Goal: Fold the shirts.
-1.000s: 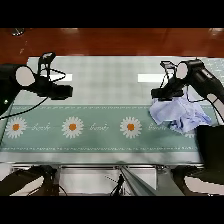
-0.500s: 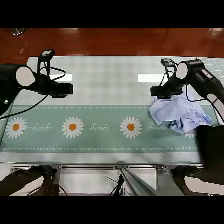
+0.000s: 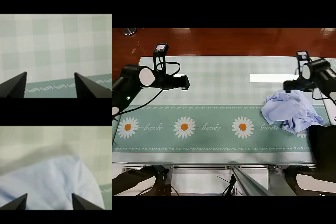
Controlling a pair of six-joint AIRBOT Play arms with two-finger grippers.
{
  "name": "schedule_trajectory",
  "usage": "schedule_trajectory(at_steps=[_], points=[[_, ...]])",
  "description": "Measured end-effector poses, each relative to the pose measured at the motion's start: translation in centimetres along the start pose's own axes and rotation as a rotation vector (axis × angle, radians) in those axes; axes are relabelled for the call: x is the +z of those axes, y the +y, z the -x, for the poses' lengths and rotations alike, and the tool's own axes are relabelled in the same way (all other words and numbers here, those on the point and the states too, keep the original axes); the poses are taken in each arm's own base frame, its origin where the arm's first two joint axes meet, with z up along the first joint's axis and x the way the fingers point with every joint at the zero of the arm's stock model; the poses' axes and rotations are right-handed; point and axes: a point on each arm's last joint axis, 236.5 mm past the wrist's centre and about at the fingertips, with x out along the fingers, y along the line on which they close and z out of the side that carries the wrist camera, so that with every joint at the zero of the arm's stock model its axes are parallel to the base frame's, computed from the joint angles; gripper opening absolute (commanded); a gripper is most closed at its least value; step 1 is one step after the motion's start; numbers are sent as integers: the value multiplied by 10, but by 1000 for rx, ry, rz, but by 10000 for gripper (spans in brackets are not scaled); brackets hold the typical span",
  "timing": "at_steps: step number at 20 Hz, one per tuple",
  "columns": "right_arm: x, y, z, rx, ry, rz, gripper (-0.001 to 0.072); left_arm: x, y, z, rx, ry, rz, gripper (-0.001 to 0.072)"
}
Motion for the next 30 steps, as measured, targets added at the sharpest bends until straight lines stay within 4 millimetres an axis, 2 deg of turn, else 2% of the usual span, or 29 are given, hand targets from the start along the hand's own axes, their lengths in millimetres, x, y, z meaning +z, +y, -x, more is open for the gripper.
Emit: schedule_trajectory(at_steps=[2, 4, 5, 6, 7, 8, 11, 12, 13, 14, 16, 18, 20, 22, 25, 28, 30], points=[[-32, -28, -15, -29, 113, -39, 631, -1, 0, -5, 0, 6, 1, 703], [-66, -35, -30, -9, 211, -68, 629, -3, -2, -9, -8, 15, 10, 703], [-85, -35, -36, 2, 264, -76, 607, -4, -3, -11, -13, 21, 16, 703], [-99, -33, -43, 18, 297, -81, 545, -5, -4, -13, -18, 26, 22, 703], [-110, -29, -48, 36, 322, -84, 341, -7, -5, -15, -24, 32, 29, 703], [-118, -22, -52, 66, 337, -94, 16, -8, -6, -17, -27, 39, 33, 703], [-119, -11, -46, 131, 327, -99, 26, -18, -5, -17, -27, 86, 31, 703], [-109, -6, -35, 166, 299, -114, 26, -20, -4, -14, -28, 100, 22, 703], [-87, -7, -20, 190, 220, -124, 26, -23, -1, -10, -25, 118, 11, 703], [-67, -11, -2, 200, 152, -131, 26, -24, 2, -3, -22, 128, -1, 703], [-17, -23, 54, 223, -39, -152, 26, -27, 7, 18, -19, 140, -18, 703], [22, -35, 119, 252, -231, -173, 26, -34, 6, 50, -28, 125, -40, 703], [46, -45, 190, 289, -411, -181, 26, -45, 0, 81, -47, 87, -61, 703], [59, -45, 257, 339, -569, -160, 25, -64, -4, 104, -63, 54, -72, 703], [66, -27, 350, 423, -773, -70, 26, -93, -9, 130, -90, 4, -48, 703], [60, -1, 430, 504, -938, 37, 25, -109, -11, 146, -113, -42, -33, 703], [49, 18, 461, 555, -992, 110, 26, -112, -12, 151, -122, -63, -28, 703]])
